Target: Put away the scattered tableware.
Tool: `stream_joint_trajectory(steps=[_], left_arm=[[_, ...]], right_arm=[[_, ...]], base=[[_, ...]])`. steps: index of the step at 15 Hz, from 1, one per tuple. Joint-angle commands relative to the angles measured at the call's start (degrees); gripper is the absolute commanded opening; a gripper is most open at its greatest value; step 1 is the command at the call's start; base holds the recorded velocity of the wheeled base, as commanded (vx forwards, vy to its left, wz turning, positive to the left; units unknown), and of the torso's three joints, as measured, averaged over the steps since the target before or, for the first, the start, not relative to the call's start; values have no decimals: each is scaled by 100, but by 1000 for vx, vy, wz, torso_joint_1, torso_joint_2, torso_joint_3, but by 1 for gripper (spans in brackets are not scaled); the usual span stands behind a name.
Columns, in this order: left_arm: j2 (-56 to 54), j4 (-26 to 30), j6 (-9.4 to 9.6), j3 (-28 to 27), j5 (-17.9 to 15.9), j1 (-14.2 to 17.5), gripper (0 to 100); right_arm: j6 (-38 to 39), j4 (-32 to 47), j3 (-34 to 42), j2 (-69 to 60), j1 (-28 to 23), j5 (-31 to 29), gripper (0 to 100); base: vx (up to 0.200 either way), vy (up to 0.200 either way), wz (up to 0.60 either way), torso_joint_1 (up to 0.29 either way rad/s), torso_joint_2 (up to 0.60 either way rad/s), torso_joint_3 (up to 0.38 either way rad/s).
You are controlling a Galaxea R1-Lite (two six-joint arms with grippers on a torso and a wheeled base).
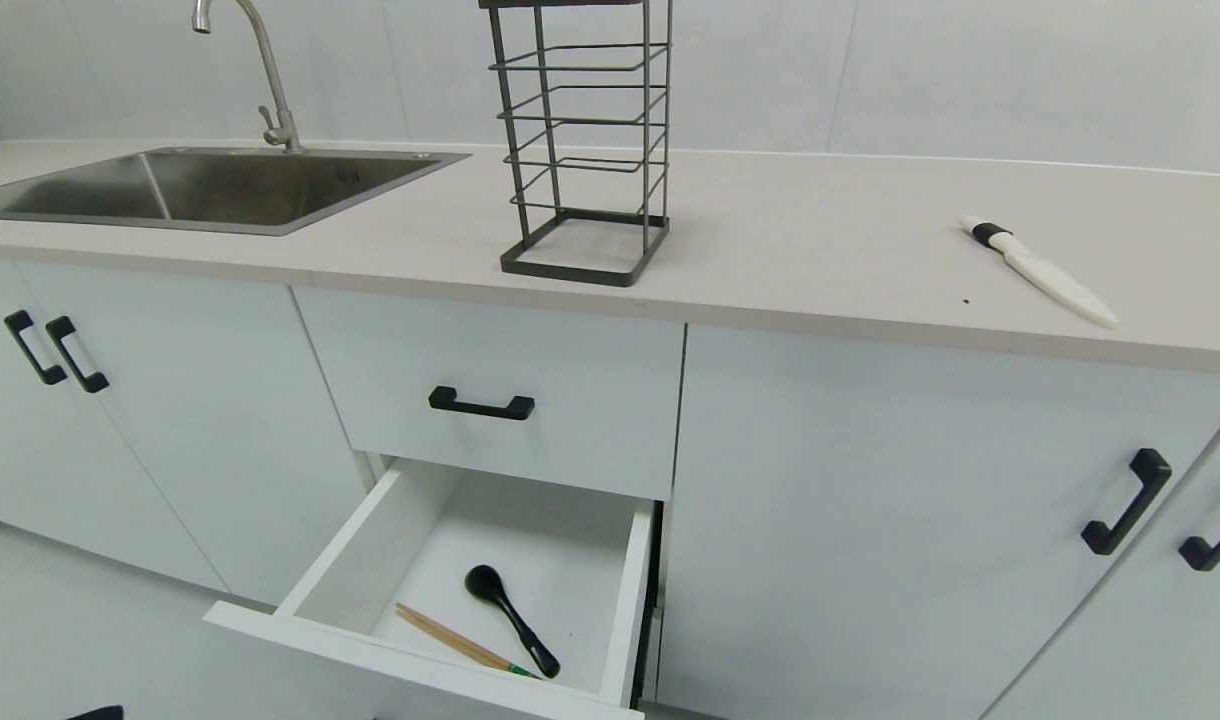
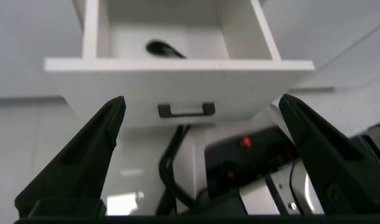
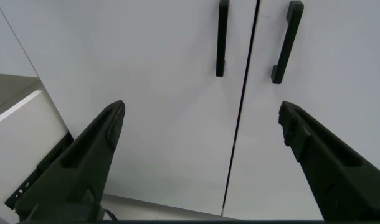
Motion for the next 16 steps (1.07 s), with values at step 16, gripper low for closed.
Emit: stream_joint_trajectory(steps=[16], left_arm=[[5440, -4334, 38, 1335, 994, -996, 100]], right_arm=[[-1, 0, 1, 11, 1, 3, 100]], base=[[0, 0, 0, 0, 0, 0]])
